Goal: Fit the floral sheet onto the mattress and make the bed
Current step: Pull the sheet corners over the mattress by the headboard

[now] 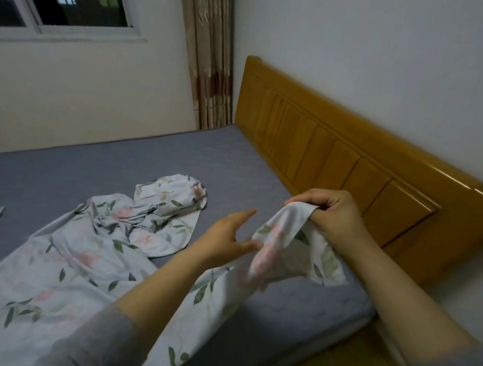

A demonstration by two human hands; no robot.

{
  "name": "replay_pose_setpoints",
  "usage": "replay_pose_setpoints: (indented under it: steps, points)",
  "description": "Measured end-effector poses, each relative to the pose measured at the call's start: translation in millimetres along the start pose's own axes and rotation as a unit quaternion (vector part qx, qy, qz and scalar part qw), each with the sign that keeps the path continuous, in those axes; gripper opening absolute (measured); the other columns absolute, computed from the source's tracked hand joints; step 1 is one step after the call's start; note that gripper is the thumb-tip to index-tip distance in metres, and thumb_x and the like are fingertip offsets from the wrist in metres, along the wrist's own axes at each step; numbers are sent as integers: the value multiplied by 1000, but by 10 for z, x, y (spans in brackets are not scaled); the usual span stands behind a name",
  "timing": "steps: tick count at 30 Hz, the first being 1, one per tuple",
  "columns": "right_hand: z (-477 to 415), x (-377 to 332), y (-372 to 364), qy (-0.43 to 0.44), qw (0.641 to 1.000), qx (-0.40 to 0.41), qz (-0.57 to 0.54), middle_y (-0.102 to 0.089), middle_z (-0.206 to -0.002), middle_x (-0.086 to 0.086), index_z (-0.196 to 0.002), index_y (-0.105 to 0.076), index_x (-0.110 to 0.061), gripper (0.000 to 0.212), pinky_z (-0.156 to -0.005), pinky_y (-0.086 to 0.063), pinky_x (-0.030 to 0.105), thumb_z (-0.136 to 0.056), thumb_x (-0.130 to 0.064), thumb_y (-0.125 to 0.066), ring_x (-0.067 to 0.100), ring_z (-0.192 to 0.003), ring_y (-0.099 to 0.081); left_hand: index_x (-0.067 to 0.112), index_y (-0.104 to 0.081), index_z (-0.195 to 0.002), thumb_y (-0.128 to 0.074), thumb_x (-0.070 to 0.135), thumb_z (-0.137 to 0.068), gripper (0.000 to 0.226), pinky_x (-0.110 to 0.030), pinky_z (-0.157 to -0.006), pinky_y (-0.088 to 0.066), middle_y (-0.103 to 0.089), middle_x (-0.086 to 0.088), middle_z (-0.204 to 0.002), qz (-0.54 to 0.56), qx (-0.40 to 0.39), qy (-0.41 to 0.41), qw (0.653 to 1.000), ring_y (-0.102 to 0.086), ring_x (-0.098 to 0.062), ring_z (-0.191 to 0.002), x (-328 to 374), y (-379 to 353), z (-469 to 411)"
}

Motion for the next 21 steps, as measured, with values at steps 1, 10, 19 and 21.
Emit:
replay_pose_setpoints:
  steps: [1, 10, 19, 21]
  points:
    - [43, -3, 6, -6, 1000, 0, 0, -74, -81, -1, -80, -76, -19, 28, -67, -54, 22, -80, 7, -64, 11, -80, -69, 29, -41, -140, -65, 39, -86, 60, -25, -98, -39, -49, 7, -139, 13, -20, -10, 1000, -46, -11, -125, 17, -31, -24]
    - [380, 297, 226, -148, 989, -28, -13, -73, -102, 1, -103, -71, -16, 18, -84, -56, 37, -86, -12, -66, 19, -101, -67, 10, -67, -76, -65, 19, -86, 14, -29, -59, -35, -59, -4, -70, 36, 186, -53, 980, -52, -18, -67, -40, -135, 60]
    - [296, 491, -179, -433, 849, -59, -297, -64, -119, 15, -120, -62, -12, 51, -89, -54, 41, -85, -49, -59, 29, -112, -59, 17, -76, -87, -67, 18, -82, 10, -33, -67, -52, -67, 2, -81, 28, 242, -112, 963, -63, -16, -76, -121, 110, 465]
    - [241, 454, -331, -450, 846, -61, -280, -68, -102, 12, -116, -63, -8, 31, -73, -58, 31, -91, -26, -59, 22, -93, -65, 18, -76, -86, -68, 21, -81, 10, -35, -69, -53, -67, 4, -82, 16, 222, -104, 969, -63, -14, -76, -174, 125, 571]
Point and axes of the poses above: each hand's wrist, its own z-axis away from the middle knuckle, its own y-axis out of the back of the hand, x = y × z, the point moved 1 cm from there along -z, towards the middle knuckle
